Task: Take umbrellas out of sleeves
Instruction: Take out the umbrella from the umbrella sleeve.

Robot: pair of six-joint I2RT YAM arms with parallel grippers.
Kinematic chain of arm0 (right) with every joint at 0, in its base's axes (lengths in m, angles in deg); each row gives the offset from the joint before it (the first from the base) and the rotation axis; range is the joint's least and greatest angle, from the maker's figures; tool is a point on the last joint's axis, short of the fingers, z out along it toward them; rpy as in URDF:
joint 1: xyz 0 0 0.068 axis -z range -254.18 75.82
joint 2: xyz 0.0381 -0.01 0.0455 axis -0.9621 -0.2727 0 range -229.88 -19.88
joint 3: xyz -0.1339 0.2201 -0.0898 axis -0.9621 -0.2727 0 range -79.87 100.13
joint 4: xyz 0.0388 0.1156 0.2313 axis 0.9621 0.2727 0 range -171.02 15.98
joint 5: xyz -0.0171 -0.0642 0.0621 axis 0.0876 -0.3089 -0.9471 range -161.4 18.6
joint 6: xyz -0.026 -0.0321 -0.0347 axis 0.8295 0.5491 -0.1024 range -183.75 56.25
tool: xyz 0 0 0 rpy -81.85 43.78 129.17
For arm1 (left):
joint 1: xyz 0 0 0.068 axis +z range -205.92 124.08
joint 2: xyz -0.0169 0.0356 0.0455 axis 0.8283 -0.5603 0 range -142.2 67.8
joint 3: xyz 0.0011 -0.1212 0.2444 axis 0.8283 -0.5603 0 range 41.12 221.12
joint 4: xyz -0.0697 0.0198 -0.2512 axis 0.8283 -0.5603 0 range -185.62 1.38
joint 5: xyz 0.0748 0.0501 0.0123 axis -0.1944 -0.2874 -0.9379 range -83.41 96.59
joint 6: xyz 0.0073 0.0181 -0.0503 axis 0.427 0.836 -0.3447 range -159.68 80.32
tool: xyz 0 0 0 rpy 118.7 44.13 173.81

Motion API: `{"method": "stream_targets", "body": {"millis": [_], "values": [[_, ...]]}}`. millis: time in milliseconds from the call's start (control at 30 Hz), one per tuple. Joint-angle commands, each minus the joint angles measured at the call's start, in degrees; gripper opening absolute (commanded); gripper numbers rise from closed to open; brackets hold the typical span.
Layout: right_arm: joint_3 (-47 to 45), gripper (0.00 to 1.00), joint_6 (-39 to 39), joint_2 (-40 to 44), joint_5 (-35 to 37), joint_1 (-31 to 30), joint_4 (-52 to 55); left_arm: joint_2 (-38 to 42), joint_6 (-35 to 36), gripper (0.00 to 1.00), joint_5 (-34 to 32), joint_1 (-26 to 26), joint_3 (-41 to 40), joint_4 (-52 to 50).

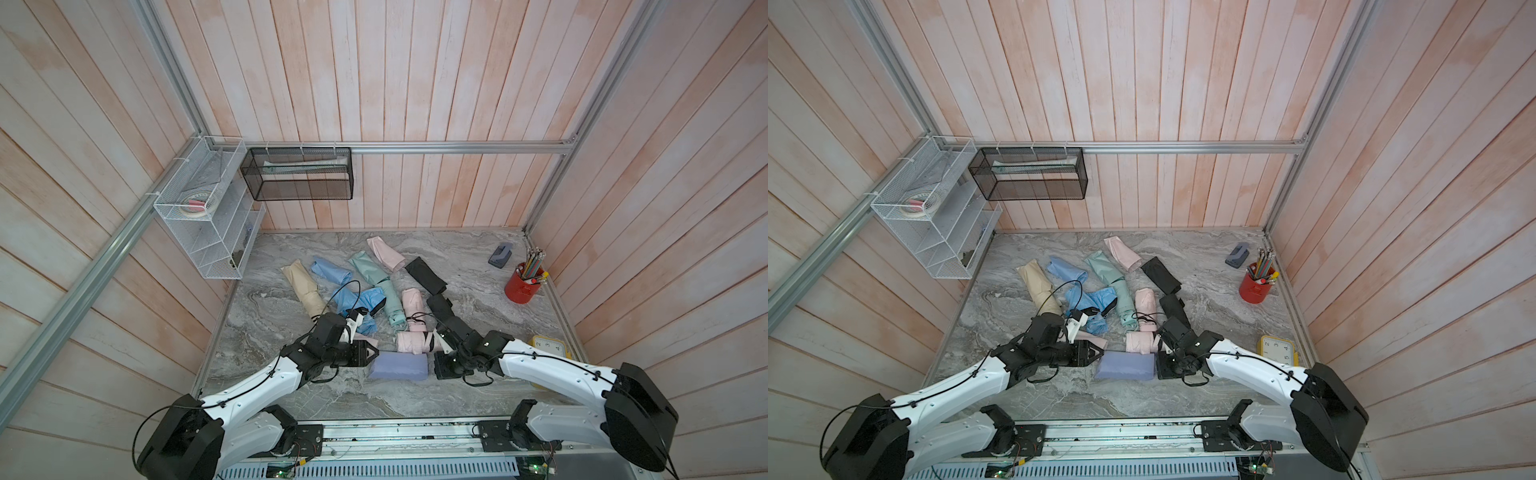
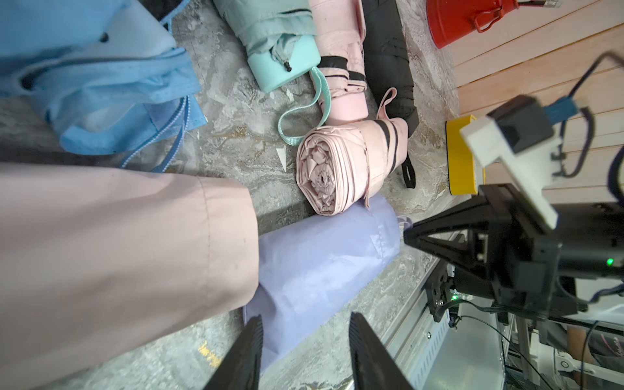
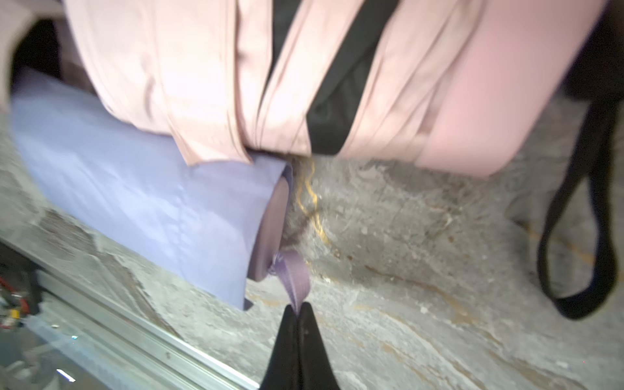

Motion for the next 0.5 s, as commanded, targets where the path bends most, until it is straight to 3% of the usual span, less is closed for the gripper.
{"method": "stream_targets", "body": {"millis": [0,133,300,467], "values": [[-0.61,0.00,2.27,1.76,-8.03,4.52,-4.25,1.98,-0.34,0.46,1.26,0.33,-1.28,-0.68],[-0.78,0.00,4.19,2.06,-12.57,8.89,-5.45,3.69,-1.08,0.47,2.62,0.02,-2.46,-3.16],[-0.98,0.00,4.77,1.53,-13.67,9.81,-6.42,4.51,-2.66,0.44,1.42,-2.39,-3.70,-6.34],[-2.09,0.00,4.17,1.88,-14.38,9.89,-8.02,3.26,-3.90,0.43,-0.72,-8.10,-3.63,-8.06]]}}
